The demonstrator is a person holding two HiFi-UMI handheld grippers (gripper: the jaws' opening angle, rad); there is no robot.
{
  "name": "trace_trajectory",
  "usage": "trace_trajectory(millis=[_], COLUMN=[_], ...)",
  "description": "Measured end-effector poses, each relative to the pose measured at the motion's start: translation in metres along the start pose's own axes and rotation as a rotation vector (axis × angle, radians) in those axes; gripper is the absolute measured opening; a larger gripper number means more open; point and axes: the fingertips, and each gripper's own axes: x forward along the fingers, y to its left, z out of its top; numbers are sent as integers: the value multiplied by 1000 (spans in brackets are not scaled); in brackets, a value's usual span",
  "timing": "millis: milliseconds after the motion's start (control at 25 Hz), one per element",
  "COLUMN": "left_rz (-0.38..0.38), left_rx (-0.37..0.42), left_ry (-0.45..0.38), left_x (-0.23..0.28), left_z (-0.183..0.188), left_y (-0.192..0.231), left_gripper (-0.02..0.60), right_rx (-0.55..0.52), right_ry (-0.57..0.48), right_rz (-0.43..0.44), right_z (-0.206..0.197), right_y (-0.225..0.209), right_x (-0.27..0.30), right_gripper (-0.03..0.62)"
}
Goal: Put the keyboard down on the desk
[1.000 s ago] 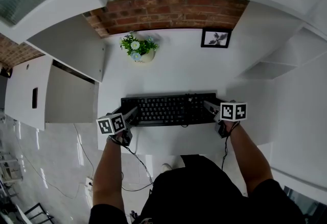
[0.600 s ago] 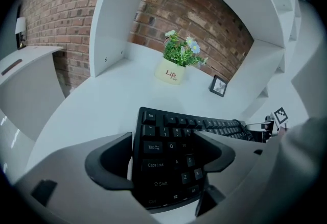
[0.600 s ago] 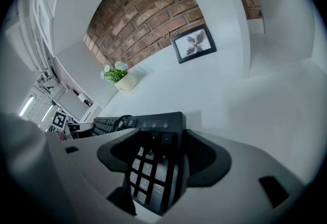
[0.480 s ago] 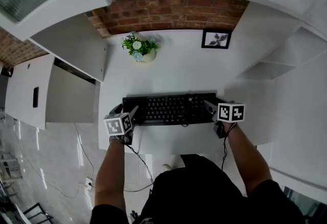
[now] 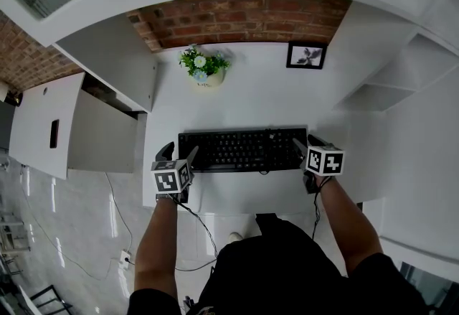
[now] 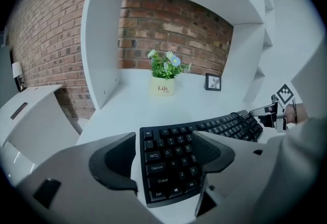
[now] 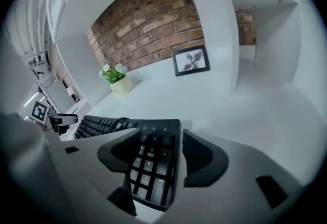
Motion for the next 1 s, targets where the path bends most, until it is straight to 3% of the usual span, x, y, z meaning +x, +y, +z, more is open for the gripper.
trace_trajectory(millis=[80, 200, 240, 440, 560, 760, 1000], left_rz=[-7, -38, -45, -58, -77, -128, -165], left_rx=[-5, -5, -2, 12, 9, 37, 53], left_ry=[-25, -69, -87, -191, -260, -349, -384], left_x=[-7, -22, -28, -67, -92, -138, -181], left_z=[3, 11, 14, 33, 43, 49, 33], left_y=[-2, -11, -15, -26, -34, -50, -60], left_gripper=[362, 359, 352, 110, 40, 20, 18], right_rx=[-32, -85, -99, -149, -130, -96, -123], right_ry=[-40, -102, -124, -209, -243, -297, -364], right_rz=[-24, -46, -44, 28, 82, 138, 178], right_z=[6, 18, 21, 31, 30, 25, 16], right_y=[1, 10, 16, 56, 77, 114, 157], right_x=[-8, -24, -30, -57, -71, -101, -142], right_gripper=[248, 39, 21, 18, 18, 18, 18])
